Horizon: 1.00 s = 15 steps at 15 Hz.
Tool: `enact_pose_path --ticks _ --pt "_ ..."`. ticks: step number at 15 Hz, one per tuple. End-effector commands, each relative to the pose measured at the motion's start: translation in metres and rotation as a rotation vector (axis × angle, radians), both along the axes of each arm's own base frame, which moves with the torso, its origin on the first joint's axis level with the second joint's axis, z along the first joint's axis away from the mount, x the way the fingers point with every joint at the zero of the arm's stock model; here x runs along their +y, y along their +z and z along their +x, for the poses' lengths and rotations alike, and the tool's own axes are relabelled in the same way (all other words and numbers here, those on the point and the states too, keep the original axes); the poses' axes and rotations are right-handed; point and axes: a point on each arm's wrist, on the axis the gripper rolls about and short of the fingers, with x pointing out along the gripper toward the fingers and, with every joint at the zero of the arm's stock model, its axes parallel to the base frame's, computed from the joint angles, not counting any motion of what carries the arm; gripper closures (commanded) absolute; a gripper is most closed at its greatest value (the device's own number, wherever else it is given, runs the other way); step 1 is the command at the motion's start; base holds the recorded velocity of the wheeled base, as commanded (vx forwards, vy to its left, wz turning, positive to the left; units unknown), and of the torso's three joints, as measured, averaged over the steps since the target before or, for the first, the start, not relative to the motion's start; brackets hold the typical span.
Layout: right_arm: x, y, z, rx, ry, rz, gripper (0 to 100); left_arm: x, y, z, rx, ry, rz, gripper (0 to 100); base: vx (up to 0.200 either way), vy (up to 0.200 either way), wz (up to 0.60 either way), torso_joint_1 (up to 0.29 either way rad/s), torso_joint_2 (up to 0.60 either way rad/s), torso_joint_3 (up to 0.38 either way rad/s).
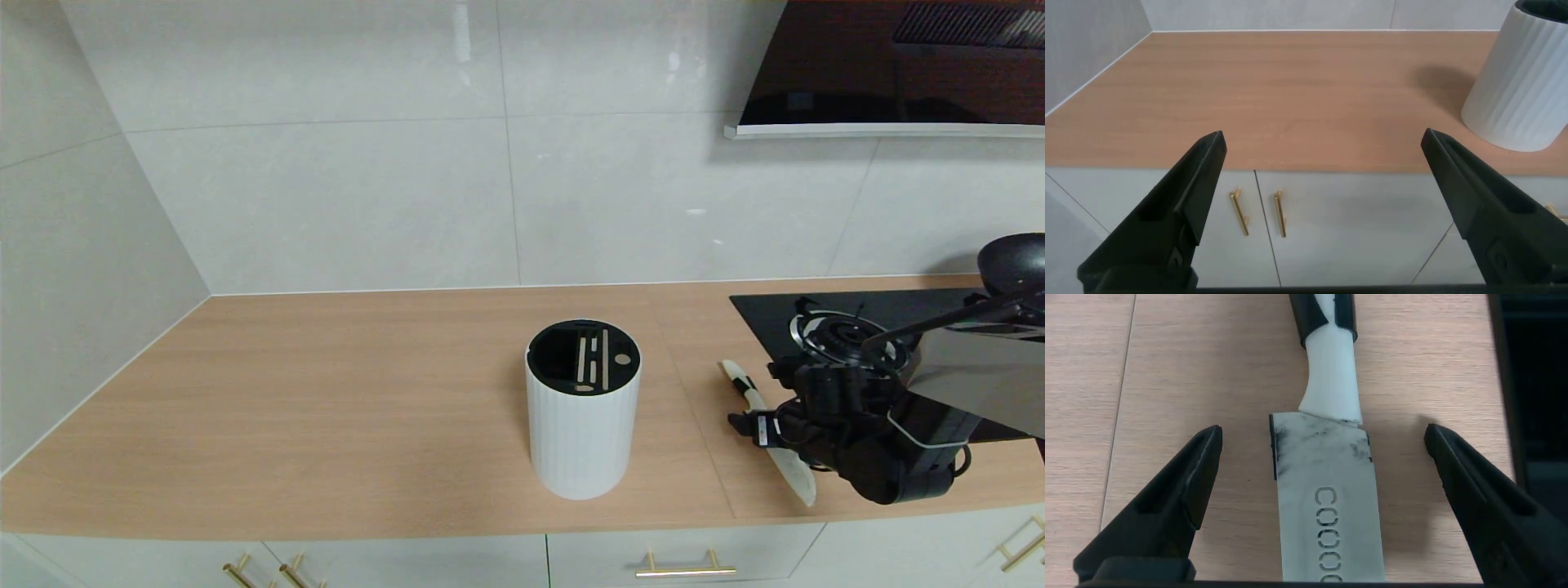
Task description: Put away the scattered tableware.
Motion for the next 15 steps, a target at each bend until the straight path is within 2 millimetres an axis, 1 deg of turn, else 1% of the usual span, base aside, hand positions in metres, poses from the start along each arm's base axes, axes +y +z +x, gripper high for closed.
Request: enact_pose_path --ticks 1,2,3,6,12,14,15 --pt "0.0001 -0.0001 -0.0005 0.002 0.0 -0.001 0 0.0 0.0001 0.0 0.0 0.0 0.0 0 0.0 0.0 0.0 0.0 0.0 0.0" --pt "0.0001 -0.0001 -0.0005 0.002 0.0 -0.001 0 0.0 -0.0001 0.0 0.001 0.0 0.0 0 0.0 0.0 0.0 0.0 0.0 0.0" --pt "0.0 -0.0019 -0.0006 0.007 -0.003 -0.003 100 0.0 0.0001 0.0 0.0 0.0 0.0 0 0.0 0.0 0.0 0.0 0.0 0.0" --pt "0.0 -0.0057 -0.0013 0.016 -0.018 -0.02 100 0.0 -0.0001 0.0 0.001 0.0 0.0 0 0.0 0.0 0.0 0.0 0.0 0.0" --pt "-0.0001 -0.0071 -0.0024 0.022 -0.018 -0.024 100 0.0 0.0001 0.0 0.0 0.002 0.0 0 0.0 0.0 0.0 0.0 0.0 0.0" --pt "-0.0001 -0.0028 -0.002 0.01 -0.021 -0.021 100 0.0 -0.0001 0.0 0.001 0.0 0.0 0 0.0 0.0 0.0 0.0 0.0 0.0" --pt "-0.0001 0.0027 -0.0023 -0.002 -0.023 -0.017 100 0.0 0.0001 0.0 0.0 0.002 -0.002 0 0.0 0.0 0.0 0.0 0.0 0.0"
